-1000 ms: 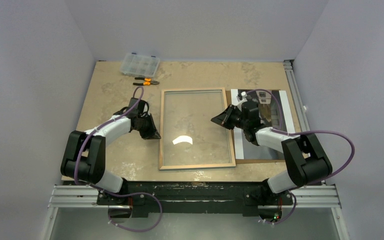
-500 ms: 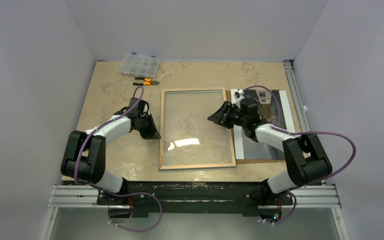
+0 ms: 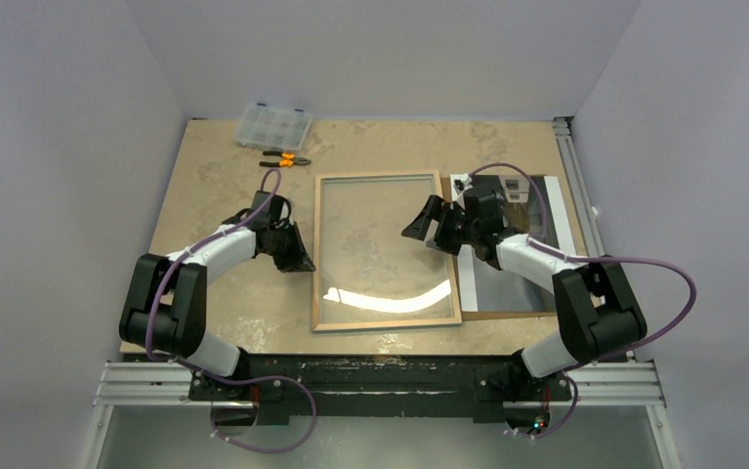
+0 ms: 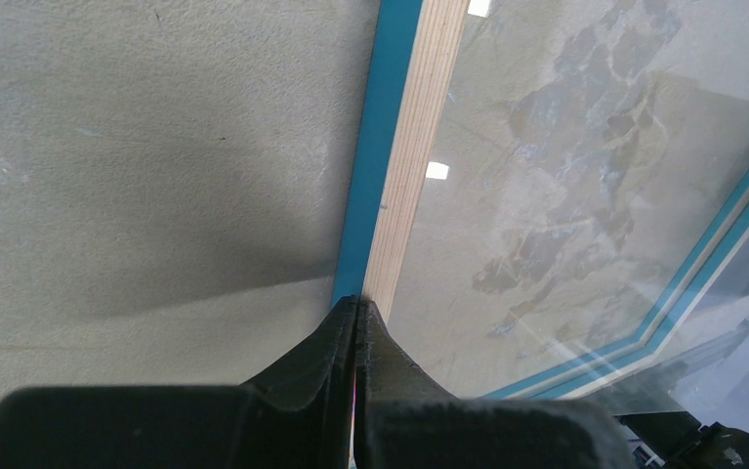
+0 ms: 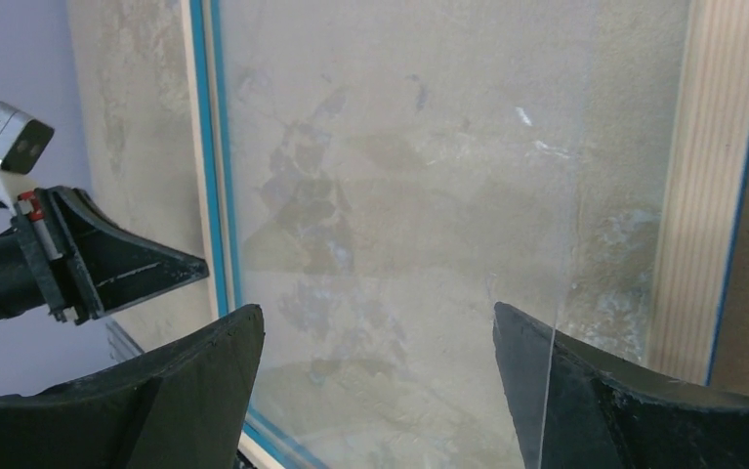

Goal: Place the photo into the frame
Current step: Place the photo frame item in the photo frame.

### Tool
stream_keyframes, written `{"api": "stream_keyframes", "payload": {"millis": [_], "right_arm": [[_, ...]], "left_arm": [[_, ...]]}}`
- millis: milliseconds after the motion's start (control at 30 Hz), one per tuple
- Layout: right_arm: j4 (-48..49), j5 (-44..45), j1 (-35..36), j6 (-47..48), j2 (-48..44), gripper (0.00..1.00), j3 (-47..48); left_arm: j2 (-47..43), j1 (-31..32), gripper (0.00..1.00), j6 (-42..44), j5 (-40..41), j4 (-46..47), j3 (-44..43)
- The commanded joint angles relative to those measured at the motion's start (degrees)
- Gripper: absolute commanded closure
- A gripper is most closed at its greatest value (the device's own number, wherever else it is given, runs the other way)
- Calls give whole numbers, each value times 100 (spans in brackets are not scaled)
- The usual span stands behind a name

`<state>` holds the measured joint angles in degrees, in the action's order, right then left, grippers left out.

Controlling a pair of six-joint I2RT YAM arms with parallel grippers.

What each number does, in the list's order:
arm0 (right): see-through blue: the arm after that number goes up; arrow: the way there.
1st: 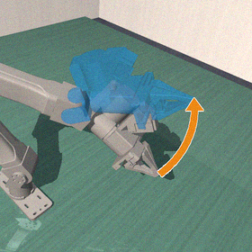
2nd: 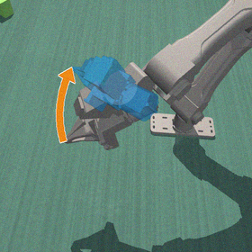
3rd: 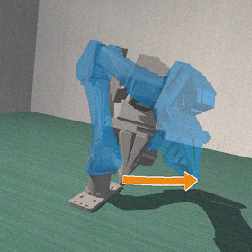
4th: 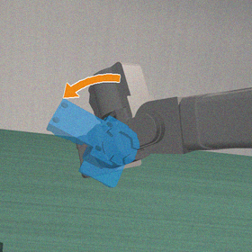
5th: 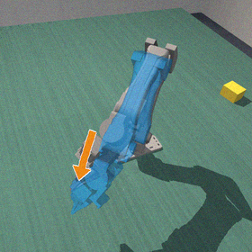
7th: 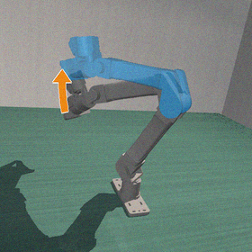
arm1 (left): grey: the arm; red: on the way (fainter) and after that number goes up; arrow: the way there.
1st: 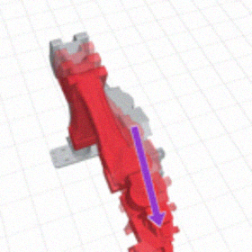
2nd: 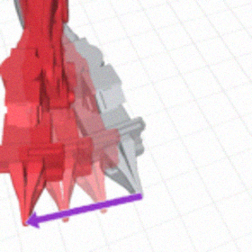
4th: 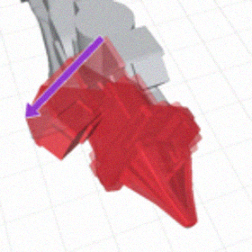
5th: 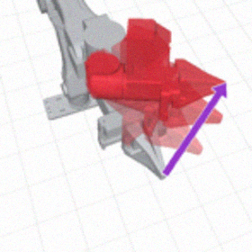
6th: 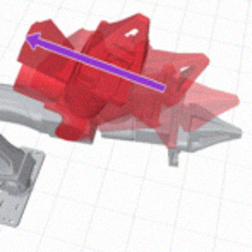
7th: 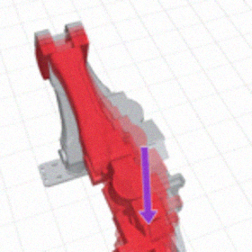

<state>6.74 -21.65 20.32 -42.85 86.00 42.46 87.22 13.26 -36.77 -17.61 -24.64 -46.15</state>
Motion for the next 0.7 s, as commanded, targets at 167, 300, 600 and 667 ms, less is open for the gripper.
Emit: {"api": "stream_keyframes", "payload": {"millis": [167,300,600,667], "right_arm": [[-827,717,29,515,120,12,537],[-1039,899,30,597,159,12,620],[-1283,1369,28,655,-13,10,637],[-1330,1505,33,678,-125,9,623]], "left_arm": [[317,81,100,145,344,-32,170],[326,81,100,152,337,-32,168],[326,81,100,152,338,-28,168],[330,80,100,146,342,-32,168]]}}
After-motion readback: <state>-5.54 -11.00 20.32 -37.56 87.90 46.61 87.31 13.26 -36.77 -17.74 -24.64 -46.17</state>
